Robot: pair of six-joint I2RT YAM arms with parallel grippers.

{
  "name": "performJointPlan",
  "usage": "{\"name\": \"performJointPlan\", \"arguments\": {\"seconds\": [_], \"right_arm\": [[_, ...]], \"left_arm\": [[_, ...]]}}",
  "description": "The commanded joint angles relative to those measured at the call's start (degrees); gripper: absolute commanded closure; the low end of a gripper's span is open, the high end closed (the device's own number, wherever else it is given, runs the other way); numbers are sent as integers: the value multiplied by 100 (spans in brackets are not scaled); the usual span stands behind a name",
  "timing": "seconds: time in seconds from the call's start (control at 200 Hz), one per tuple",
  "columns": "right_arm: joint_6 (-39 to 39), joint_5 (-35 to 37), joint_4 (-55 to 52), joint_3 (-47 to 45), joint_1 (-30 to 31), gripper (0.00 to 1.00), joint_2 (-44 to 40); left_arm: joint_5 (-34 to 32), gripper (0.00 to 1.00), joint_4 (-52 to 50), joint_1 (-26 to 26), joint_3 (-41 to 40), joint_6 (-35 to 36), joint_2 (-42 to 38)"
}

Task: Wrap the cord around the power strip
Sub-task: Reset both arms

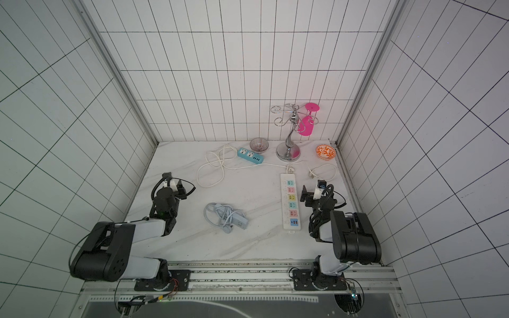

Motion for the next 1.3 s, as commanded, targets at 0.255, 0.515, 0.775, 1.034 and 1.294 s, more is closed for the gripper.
{"name": "performJointPlan", "arguments": {"seconds": [0.255,0.515,0.775,1.034,1.294], "right_arm": [[-8,81,103,352,58,1,35],[-8,78,94,354,58,1,35],[-30,63,50,378,63,1,34],[-34,63,42,387,62,1,43],[-34,72,31,391,62,1,44]], "left_arm": [[-178,55,2520,70,-521,-132,892],[-964,2,835,-298,325,-5,838],[-975,3,888,-313,309,6,846],[-975,3,888,-312,310,4,850],[-975,3,886,-314,311,5,851]]}}
